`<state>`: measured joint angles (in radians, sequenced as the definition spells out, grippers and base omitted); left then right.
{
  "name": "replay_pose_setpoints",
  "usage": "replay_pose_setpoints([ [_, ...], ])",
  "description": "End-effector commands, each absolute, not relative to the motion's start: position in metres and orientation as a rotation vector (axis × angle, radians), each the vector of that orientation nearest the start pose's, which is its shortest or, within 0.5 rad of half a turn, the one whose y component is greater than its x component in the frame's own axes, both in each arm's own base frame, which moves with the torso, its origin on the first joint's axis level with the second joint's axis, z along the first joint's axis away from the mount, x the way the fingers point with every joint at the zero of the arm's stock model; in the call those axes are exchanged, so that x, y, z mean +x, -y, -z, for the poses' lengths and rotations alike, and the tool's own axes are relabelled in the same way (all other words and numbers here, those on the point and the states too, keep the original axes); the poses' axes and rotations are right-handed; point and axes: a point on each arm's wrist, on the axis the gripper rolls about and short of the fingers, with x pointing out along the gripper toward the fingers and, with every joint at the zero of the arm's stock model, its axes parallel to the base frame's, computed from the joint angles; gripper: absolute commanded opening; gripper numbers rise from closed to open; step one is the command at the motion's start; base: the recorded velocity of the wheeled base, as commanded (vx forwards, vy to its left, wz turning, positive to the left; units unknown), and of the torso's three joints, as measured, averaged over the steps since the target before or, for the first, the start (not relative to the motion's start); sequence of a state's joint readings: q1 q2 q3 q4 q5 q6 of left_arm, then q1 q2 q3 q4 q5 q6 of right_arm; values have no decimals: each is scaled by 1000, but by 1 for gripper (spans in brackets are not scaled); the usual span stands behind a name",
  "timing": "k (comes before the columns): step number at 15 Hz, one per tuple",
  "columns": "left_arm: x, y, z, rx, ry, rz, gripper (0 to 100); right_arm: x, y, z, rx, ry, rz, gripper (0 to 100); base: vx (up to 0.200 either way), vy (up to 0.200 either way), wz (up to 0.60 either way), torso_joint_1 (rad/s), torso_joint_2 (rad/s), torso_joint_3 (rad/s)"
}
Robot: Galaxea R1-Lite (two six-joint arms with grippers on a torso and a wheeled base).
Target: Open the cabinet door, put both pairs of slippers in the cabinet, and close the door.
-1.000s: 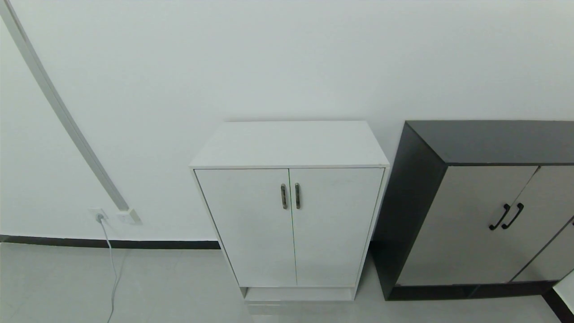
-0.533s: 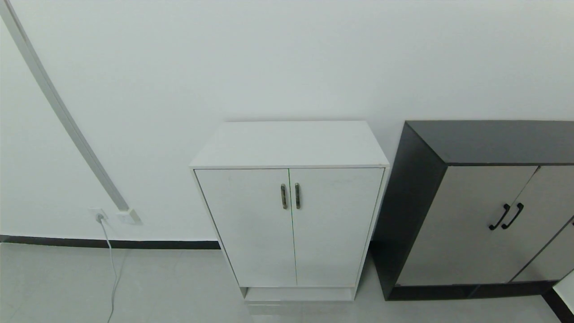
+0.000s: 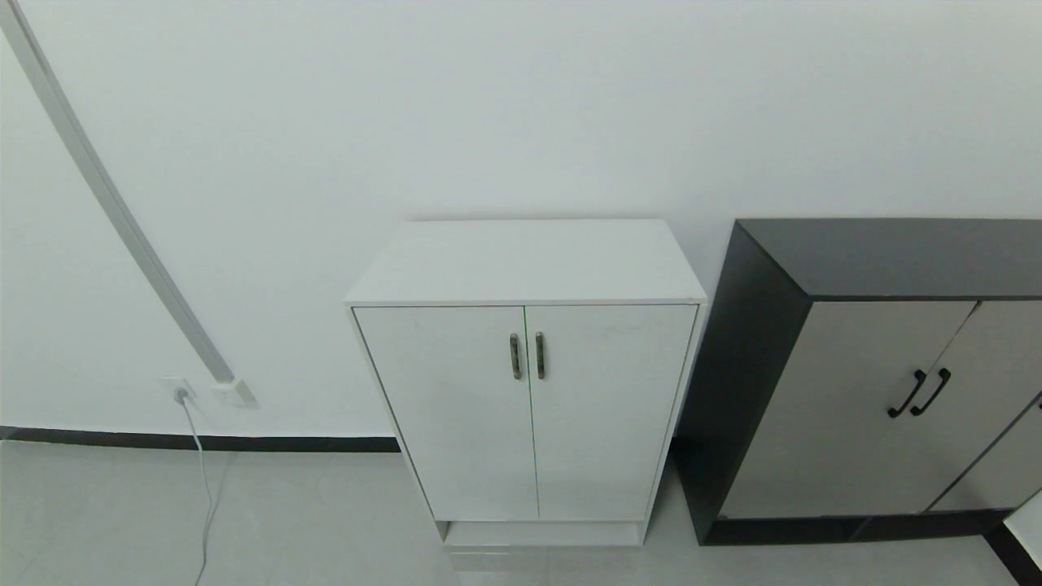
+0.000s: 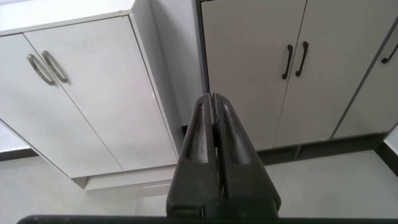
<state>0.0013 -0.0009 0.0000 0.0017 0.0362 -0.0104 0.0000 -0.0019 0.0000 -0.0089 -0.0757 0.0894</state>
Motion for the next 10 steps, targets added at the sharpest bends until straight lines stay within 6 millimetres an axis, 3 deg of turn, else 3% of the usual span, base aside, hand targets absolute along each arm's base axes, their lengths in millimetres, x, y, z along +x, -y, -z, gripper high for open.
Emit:
replay_pose_setpoints([
  [1,-23,-1,-75,-9,-1,-37,0,-23,2,-76,86,12,75,0,0,0,0,0,0,0],
  [10,-23,-1,-75,-9,-1,-37,0,-23,2,-76,75,10,75,0,0,0,0,0,0,0],
])
